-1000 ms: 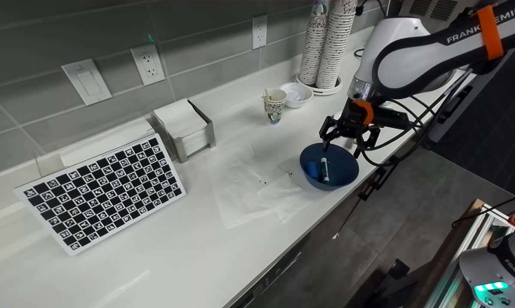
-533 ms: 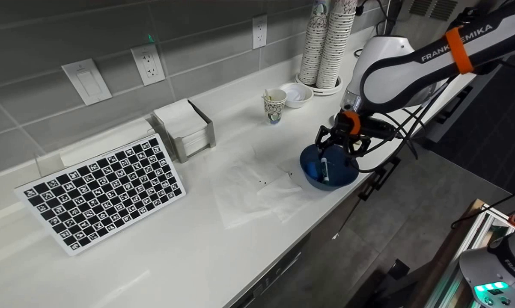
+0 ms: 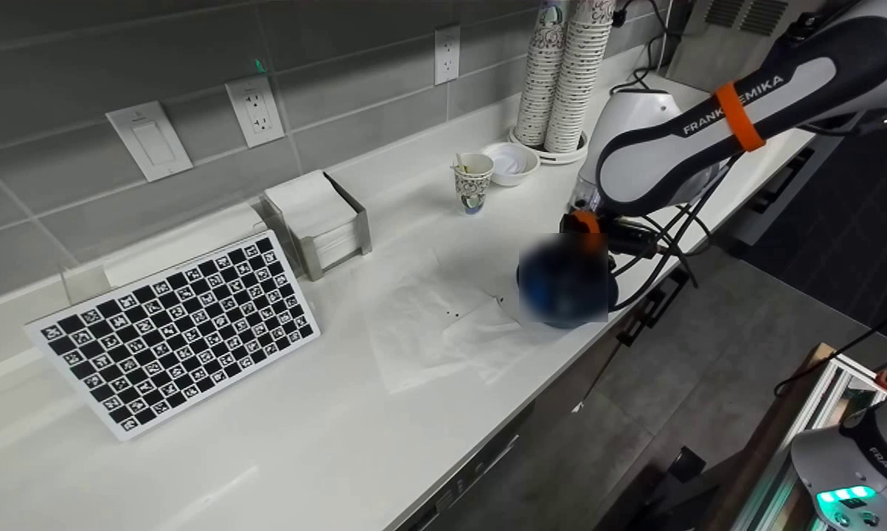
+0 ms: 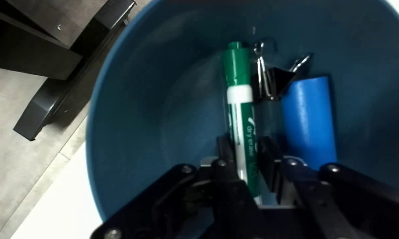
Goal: Remove the marker from the blue bowl and put it on the plate
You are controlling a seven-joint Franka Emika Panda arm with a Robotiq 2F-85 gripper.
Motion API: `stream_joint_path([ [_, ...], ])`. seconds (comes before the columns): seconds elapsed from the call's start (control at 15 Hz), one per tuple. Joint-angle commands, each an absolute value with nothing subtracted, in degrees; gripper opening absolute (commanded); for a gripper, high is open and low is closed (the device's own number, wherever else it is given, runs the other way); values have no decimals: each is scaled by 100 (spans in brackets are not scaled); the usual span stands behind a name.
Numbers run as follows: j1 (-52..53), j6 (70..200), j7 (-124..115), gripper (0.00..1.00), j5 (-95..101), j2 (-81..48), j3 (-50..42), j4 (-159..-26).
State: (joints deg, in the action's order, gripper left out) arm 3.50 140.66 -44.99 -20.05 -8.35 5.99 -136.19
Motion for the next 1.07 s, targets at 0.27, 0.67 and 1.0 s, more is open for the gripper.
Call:
stream_joint_path([
  [0.27,592,14085,-4594,5,-1904,-940,527,-13412],
  [0.67,505,14127,-4539,5,-1525,171,414,-13911],
  [1.0,226,13969,-3740,5,-2302,810,140,-13986],
])
